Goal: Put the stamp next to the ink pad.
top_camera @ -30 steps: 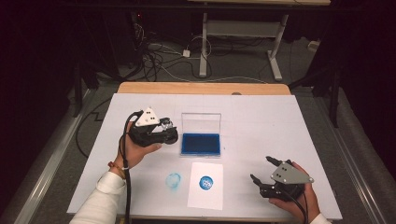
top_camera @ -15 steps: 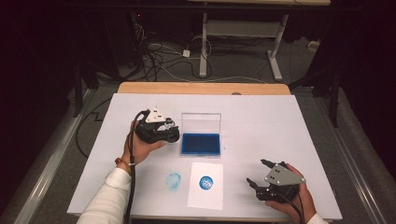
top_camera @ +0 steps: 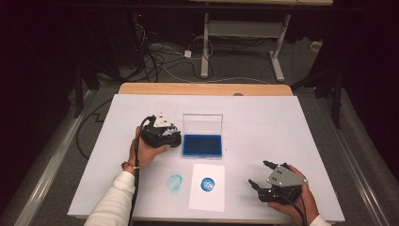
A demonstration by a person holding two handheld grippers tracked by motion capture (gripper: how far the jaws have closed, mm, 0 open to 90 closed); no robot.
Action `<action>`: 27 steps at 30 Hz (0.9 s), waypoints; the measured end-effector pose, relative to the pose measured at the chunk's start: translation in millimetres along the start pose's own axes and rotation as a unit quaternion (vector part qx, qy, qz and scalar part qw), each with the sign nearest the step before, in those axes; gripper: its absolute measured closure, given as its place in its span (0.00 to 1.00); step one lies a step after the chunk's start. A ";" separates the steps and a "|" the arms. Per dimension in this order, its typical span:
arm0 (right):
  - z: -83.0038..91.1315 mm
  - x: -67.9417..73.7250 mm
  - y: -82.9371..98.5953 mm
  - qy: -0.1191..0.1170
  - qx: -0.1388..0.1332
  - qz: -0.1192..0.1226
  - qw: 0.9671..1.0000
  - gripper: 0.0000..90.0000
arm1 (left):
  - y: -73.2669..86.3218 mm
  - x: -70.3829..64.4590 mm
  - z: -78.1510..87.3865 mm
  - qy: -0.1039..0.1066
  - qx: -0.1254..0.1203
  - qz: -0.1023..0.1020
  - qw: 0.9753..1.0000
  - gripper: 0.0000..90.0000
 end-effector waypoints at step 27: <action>-2.6 2.2 0.2 -0.006 0.007 0.002 1.000 0.26 | 2.4 -5.2 6.2 -0.009 -0.017 -0.013 1.000 0.50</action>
Point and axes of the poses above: each handheld gripper's, and its own axes: z roughly backward along the jaws, y roughly out of its underside, x roughly to its left, the point moved 3 cm from there along -z, roughly forward along the jaws, and after that the axes turned 14 degrees about -y, right-handed, at the moved point
